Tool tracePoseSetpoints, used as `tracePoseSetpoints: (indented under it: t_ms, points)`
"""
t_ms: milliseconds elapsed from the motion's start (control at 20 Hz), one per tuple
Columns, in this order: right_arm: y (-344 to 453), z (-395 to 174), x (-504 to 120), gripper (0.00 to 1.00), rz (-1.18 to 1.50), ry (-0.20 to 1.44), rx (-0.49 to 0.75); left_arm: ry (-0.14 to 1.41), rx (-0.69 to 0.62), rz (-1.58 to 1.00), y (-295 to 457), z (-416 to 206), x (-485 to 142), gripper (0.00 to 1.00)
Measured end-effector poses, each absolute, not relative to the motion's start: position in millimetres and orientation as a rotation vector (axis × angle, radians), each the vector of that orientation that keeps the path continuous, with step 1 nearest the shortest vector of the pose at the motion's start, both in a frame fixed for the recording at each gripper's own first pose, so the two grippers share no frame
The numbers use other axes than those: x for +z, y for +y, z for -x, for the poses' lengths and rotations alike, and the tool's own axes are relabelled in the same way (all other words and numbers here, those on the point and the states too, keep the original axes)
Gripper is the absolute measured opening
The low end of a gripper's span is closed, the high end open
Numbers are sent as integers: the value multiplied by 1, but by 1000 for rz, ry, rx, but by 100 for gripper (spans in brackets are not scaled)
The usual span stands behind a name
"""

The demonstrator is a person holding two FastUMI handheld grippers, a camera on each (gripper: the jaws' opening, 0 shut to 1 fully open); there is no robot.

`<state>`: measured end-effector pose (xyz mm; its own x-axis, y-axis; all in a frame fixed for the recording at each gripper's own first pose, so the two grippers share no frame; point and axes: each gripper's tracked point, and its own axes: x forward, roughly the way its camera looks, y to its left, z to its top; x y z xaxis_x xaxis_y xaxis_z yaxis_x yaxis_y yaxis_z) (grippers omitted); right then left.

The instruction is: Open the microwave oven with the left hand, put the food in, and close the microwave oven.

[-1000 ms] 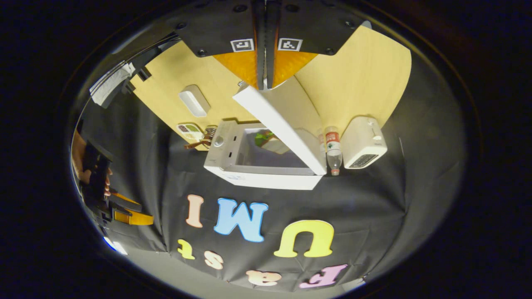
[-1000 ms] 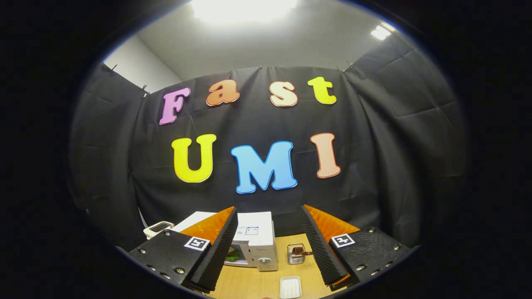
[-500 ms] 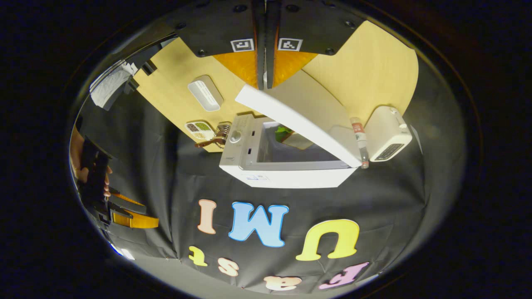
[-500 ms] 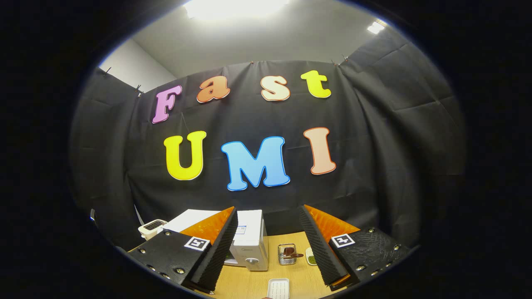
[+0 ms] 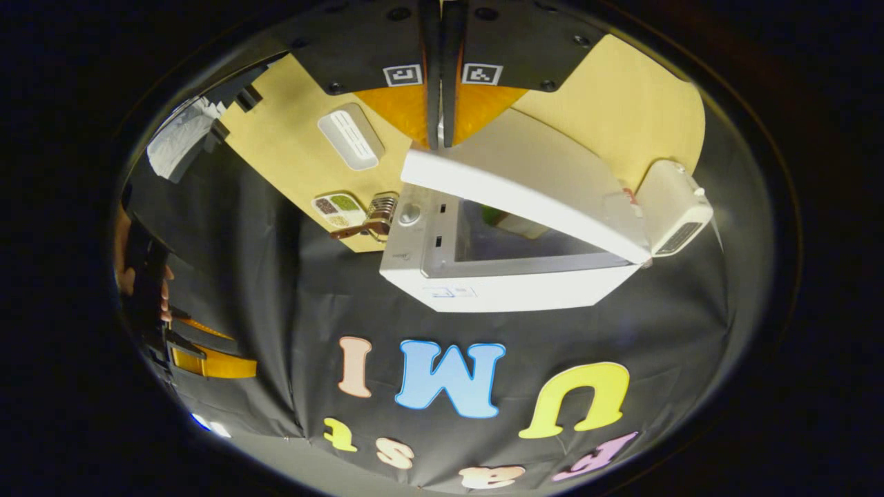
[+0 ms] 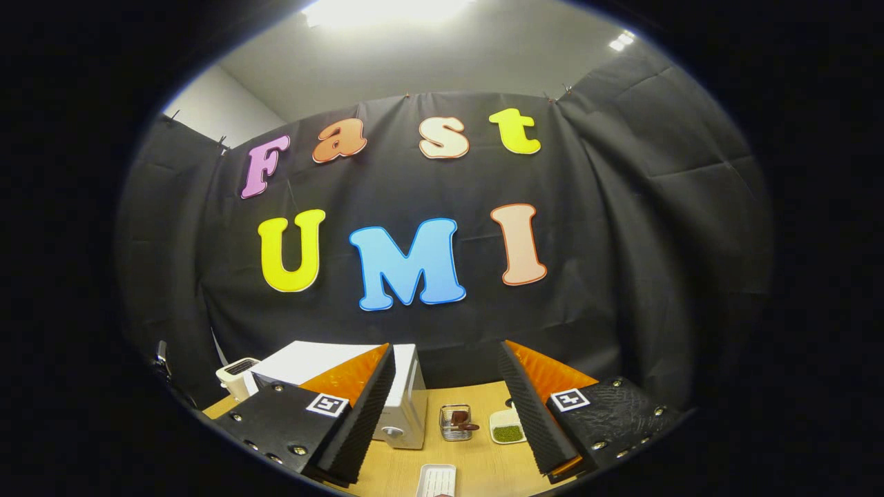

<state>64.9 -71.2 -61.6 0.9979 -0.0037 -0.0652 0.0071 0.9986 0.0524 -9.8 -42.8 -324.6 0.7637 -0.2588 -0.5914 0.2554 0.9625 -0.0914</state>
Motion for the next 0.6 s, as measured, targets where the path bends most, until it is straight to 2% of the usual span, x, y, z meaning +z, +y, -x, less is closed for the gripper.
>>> tracePoseSetpoints:
  t_ms: [600]
  points:
    - [-115, -63, -63, 90, -46, 61, -92, 629, -299, 27, -78, -61, -333, 7]
